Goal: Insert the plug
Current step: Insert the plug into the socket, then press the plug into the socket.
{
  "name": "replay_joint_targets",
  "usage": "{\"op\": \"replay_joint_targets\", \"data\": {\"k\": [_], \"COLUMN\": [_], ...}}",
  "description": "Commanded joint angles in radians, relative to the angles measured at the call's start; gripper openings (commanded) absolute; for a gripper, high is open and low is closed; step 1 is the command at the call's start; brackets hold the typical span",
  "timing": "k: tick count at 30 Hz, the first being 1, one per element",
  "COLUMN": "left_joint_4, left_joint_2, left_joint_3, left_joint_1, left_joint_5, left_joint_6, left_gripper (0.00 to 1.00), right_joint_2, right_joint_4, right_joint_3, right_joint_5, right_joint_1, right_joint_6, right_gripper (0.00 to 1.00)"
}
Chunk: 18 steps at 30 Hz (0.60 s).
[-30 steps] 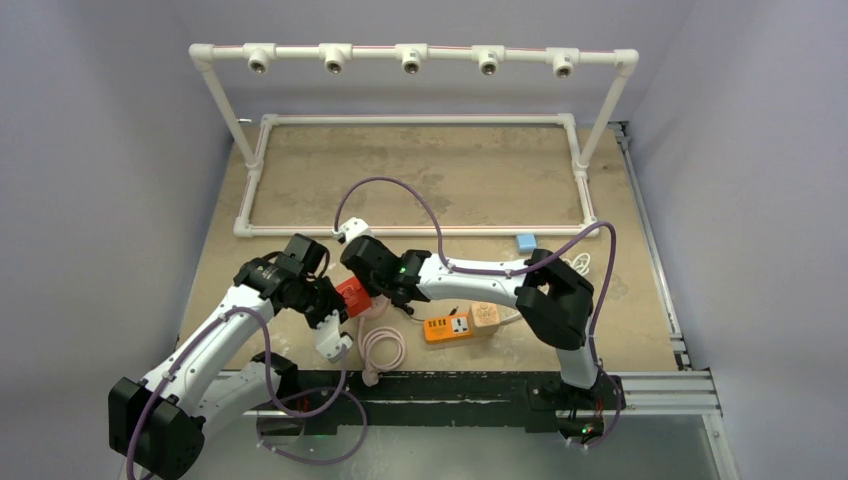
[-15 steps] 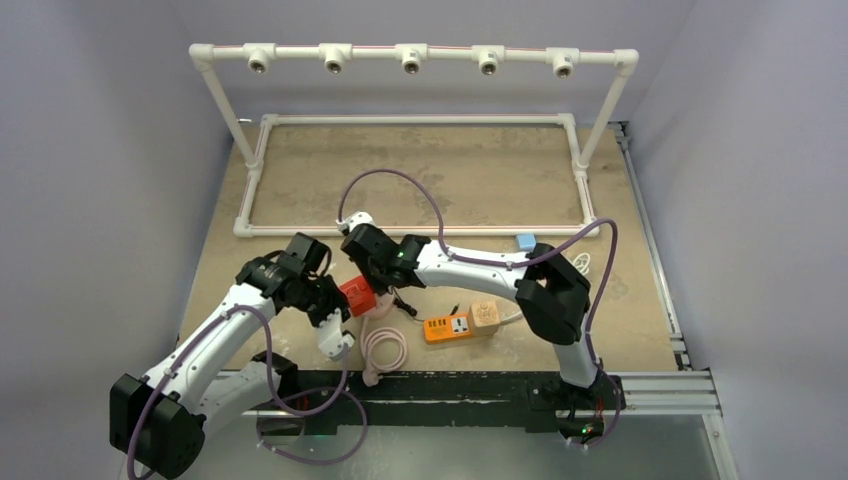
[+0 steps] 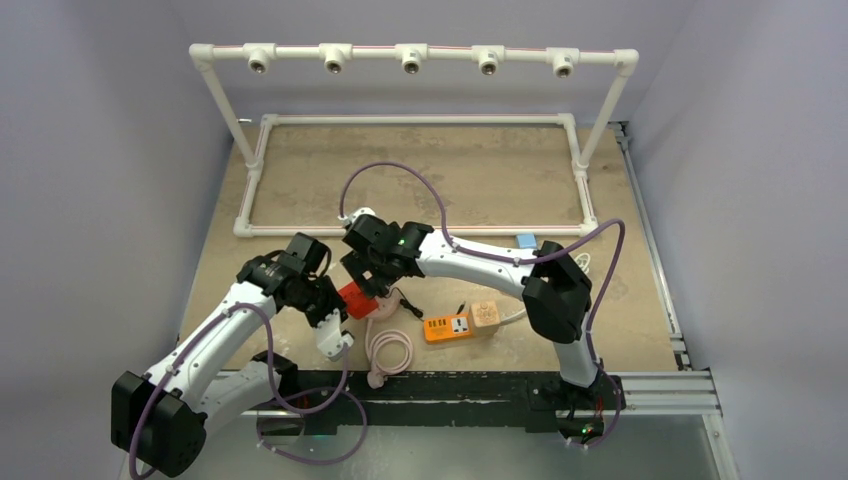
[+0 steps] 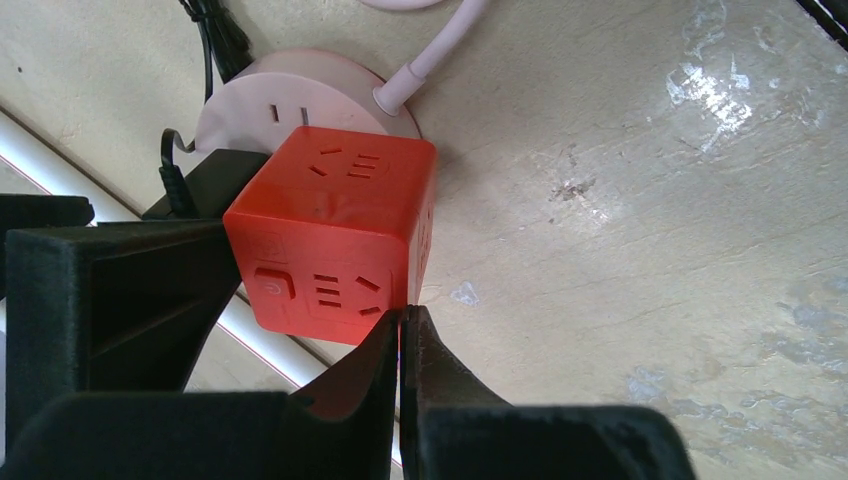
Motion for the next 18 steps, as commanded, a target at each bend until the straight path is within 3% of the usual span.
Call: {"op": "replay_joint_targets", "data": {"k": [1, 13, 18], "left_joint_4": [0.023, 0.029, 0.043], "left_joint_2": [0.022, 0.022, 0.026], "left_joint_3": [-0.016, -0.016, -0.014], "left_joint_1": [-0.002, -0.003, -0.004], "left_joint_5": [0.035, 0.041, 0.047], "left_joint_6": [0.083, 0.098, 0.1], "left_gripper": [0.0, 0.0, 0.0], "right_joint_2": [-0.051, -0.162, -0.205], "right_joint_4": [0.006, 0.061, 0.135], "right_joint_3": [0.014, 0.042, -0.046], "right_joint_5": [-0.06, -0.156, -0.234], "right_joint_1": [0.021, -0.025, -0.076], "right_joint_6": [0.031, 0.03, 0.044], "right_gripper": [0.98, 0.79, 0.63]}}
